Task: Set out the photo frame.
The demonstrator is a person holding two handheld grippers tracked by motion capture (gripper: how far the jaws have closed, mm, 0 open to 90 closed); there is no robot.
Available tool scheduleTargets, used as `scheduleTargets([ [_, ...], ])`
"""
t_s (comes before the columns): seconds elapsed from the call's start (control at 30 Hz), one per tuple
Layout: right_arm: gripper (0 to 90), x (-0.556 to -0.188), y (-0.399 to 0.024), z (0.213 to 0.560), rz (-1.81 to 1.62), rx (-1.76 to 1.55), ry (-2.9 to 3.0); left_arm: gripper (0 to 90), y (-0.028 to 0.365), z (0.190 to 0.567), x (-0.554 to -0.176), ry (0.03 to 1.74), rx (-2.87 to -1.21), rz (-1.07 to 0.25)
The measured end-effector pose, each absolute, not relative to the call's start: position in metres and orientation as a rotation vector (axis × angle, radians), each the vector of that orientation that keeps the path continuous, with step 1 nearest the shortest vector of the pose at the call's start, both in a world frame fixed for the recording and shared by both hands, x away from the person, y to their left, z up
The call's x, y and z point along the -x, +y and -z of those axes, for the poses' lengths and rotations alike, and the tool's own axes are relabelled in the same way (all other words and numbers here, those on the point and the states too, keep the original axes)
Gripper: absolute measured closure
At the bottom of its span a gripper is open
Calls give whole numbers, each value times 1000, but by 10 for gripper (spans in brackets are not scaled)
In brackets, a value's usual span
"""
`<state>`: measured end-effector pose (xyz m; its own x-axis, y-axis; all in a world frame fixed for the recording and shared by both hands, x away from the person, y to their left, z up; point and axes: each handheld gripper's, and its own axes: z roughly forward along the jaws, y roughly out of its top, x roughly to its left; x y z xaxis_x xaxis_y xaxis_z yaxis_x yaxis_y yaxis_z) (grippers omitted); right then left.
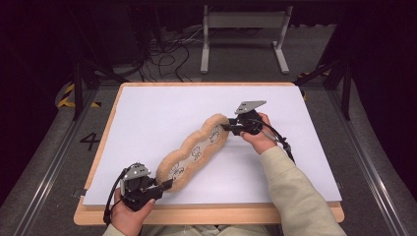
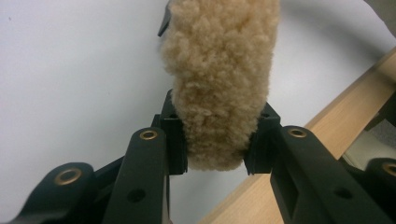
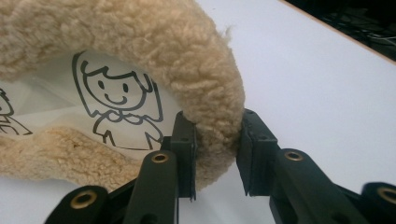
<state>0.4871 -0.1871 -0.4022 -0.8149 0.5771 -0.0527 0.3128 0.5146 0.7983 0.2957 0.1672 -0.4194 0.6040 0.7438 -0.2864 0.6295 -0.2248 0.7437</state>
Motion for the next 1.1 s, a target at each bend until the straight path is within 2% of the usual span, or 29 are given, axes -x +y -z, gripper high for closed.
scheduleTargets([
  [0.37, 689, -456, -217, 386, -1218, -834, 2356, 666, 173, 406, -317, 1068, -1848, -216],
  [0.73, 664, -432, -243, 387, -1245, -896, 2283, 662, 169, 400, -348, 1053, -1797, -293],
  [1.1, 655, -410, -260, 391, -1269, -935, 2207, 625, 165, 403, -383, 967, -1810, -259],
])
